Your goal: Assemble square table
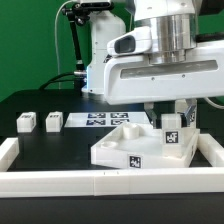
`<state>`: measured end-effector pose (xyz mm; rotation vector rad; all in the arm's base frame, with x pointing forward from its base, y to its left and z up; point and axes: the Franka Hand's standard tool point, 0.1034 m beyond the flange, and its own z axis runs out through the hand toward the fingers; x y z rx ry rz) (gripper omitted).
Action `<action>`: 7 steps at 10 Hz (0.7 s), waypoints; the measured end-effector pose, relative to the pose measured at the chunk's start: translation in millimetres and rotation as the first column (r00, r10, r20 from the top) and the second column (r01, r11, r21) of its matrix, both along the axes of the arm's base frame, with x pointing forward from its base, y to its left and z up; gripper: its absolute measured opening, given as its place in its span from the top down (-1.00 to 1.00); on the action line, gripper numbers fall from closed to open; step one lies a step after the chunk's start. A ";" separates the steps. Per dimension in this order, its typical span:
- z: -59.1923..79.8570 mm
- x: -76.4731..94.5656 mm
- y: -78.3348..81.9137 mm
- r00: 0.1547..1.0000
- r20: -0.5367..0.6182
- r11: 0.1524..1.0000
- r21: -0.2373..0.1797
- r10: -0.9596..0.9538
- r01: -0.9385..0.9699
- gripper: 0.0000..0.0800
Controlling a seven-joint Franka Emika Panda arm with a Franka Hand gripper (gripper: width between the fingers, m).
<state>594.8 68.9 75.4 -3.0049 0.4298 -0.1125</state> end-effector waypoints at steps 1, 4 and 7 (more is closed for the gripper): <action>0.2 -0.6 -0.4 0.994 -0.001 0.994 0.015 -0.107 0.107 0.26; -2.3 -3.1 3.8 0.936 -0.013 0.936 0.029 -0.351 0.351 0.26; -2.6 -4.3 1.9 0.860 -0.016 0.860 0.022 -0.510 0.510 0.24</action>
Offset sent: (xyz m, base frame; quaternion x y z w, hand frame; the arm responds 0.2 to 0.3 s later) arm -0.0124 0.0054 -0.0082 -0.0062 0.0102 0.2335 0.9723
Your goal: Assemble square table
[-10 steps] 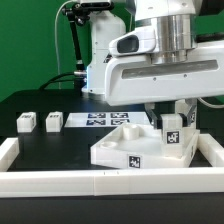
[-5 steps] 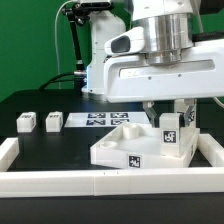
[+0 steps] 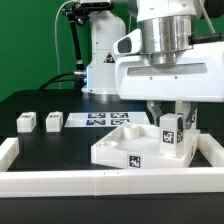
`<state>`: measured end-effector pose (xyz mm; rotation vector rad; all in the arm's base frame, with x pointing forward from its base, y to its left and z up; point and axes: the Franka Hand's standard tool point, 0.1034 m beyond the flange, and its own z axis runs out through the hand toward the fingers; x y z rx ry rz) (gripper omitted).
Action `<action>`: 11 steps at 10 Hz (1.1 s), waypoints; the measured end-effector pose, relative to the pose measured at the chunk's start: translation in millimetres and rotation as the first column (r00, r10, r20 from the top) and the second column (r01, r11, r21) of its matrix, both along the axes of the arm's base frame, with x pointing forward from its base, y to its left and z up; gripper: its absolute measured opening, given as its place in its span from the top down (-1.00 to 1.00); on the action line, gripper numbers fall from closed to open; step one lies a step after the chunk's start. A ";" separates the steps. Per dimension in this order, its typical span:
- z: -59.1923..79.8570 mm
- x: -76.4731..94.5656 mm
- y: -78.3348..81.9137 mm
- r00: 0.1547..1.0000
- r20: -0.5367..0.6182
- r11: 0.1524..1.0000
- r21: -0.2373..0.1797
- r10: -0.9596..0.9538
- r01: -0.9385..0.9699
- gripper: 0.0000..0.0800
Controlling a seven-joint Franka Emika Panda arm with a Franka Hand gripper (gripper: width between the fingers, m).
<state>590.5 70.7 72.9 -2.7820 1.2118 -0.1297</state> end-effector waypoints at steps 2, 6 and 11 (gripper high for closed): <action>0.0 -0.4 -5.5 0.999 -0.003 0.999 -0.008 -0.042 0.042 0.23; -0.4 -2.1 -15.9 0.987 -0.009 0.987 -0.016 -0.159 0.159 -0.01; 5.3 -3.0 -6.0 0.998 -0.012 0.998 -0.019 -0.062 0.062 -0.61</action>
Offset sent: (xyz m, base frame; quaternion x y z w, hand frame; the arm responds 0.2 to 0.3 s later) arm 0.0000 0.0000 0.0000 0.0000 0.0000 0.1938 0.9810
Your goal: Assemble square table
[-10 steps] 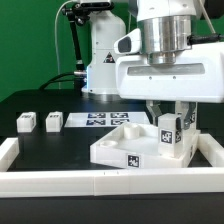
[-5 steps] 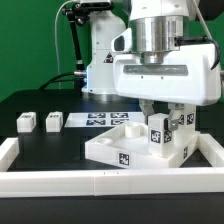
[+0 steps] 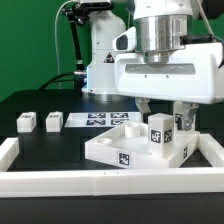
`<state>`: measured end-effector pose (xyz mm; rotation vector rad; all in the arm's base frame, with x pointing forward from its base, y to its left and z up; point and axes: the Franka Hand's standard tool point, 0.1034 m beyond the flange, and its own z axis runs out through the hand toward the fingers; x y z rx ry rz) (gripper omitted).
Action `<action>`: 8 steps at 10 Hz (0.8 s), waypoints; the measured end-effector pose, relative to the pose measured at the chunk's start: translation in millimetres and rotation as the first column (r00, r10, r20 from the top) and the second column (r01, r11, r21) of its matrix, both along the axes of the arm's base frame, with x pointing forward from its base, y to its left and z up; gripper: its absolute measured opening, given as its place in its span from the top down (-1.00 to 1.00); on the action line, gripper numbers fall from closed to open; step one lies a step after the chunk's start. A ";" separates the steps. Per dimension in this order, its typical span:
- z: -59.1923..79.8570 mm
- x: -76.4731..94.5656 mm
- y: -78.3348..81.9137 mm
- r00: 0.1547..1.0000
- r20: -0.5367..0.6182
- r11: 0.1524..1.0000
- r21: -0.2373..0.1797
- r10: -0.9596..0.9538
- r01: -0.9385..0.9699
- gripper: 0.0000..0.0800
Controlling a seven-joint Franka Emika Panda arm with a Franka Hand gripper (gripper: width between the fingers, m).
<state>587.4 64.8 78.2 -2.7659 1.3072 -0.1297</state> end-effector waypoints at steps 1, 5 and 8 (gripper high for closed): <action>4.0 0.2 0.6 1.000 0.005 1.000 0.003 0.009 -0.009 -0.61; 2.3 -0.1 0.3 1.000 0.004 1.000 0.001 0.009 -0.009 -0.62; 11.3 -3.5 4.9 0.988 0.009 0.988 -0.008 0.155 -0.155 -0.62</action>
Offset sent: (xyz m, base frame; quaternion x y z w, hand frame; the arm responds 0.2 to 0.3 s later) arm 0.0000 0.0000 0.0000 0.0000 0.0000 0.0000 1.0000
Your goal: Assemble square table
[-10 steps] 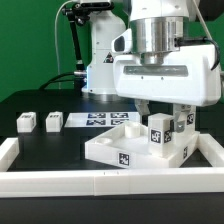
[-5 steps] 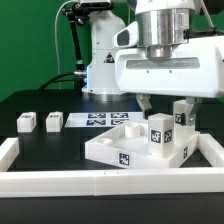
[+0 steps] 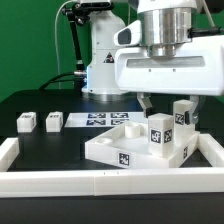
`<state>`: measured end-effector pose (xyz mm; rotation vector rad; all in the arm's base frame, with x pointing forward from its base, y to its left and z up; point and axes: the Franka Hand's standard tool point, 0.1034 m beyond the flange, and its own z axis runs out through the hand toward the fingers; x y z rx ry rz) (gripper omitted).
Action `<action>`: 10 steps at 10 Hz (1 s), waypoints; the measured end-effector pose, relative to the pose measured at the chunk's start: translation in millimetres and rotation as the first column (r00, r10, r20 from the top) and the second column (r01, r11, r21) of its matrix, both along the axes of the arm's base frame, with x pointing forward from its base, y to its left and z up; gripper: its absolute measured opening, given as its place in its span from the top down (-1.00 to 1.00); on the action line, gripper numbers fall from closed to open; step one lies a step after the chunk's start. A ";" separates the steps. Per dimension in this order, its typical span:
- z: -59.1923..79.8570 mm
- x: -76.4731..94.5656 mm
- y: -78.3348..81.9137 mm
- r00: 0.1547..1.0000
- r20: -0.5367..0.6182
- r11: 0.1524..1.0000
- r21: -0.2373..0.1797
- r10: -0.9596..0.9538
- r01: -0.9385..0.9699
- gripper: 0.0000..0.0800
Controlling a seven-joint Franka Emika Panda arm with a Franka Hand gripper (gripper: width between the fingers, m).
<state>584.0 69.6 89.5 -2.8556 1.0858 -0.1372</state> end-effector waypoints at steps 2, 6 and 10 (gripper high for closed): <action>13.6 -16.2 -8.7 0.994 0.014 0.995 0.005 0.104 -0.104 -0.62; 33.1 -32.5 -33.2 0.991 0.025 0.991 0.012 0.130 -0.130 -0.62; 31.9 -32.6 -33.2 0.991 0.024 0.991 0.011 0.135 -0.135 -0.62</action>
Offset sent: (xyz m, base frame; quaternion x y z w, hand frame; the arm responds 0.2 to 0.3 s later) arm -0.0268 -0.0278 0.0443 0.0155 -0.0230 -0.0523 0.9982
